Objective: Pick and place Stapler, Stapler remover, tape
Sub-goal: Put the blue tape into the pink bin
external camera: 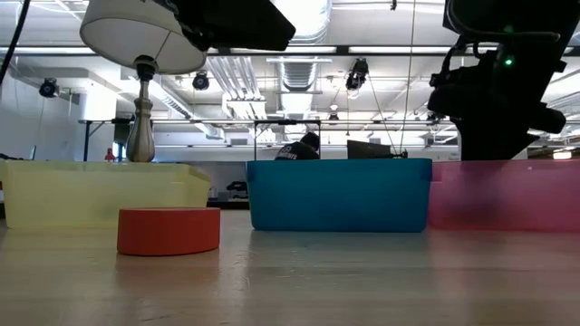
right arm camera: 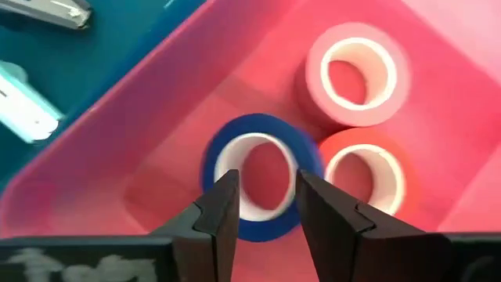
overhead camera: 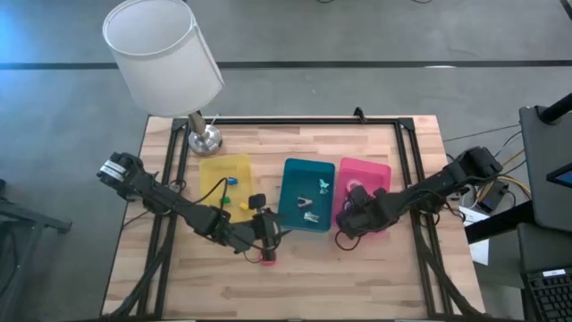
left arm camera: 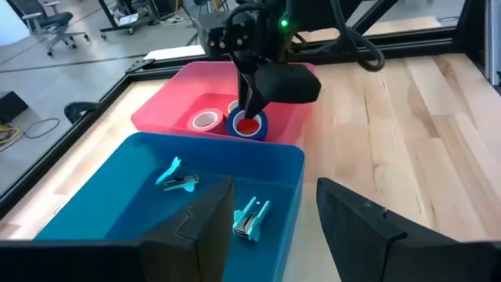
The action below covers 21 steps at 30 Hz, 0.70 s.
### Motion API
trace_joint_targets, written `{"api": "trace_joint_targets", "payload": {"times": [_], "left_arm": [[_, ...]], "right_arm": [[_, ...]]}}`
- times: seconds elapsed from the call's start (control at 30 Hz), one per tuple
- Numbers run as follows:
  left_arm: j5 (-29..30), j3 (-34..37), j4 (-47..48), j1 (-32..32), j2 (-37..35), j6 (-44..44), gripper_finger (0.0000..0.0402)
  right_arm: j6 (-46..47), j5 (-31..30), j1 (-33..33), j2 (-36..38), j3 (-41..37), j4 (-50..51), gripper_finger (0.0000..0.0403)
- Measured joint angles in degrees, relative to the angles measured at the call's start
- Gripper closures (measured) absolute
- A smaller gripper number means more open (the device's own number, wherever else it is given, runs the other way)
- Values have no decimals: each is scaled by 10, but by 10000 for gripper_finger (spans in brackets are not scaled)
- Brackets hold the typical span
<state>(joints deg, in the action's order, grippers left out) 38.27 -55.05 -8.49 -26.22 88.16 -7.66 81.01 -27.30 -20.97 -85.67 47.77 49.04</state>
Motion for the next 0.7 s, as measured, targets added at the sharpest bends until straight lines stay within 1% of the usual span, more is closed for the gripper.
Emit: {"api": "trace_joint_targets", "payload": {"times": [0.13,0.23,0.27,0.33,0.43,0.57,0.7], "left_arm": [[0,0,1,0,0,0,216],[0,0,6,0,0,0,216],[0,0,6,0,0,0,216],[0,0,9,0,0,-1,216],[0,0,10,0,0,-1,216],[0,0,10,0,0,-1,216],[1,0,10,0,0,-1,216]], "right_arm": [[-8,6,0,-3,0,-52,288],[-71,6,0,-3,0,-107,292],[-95,7,0,-3,0,-116,293],[-107,4,0,-3,8,-110,297],[-70,-7,0,-3,30,-46,304],[35,-40,0,-2,44,53,314],[102,-42,0,-2,18,63,324]]}}
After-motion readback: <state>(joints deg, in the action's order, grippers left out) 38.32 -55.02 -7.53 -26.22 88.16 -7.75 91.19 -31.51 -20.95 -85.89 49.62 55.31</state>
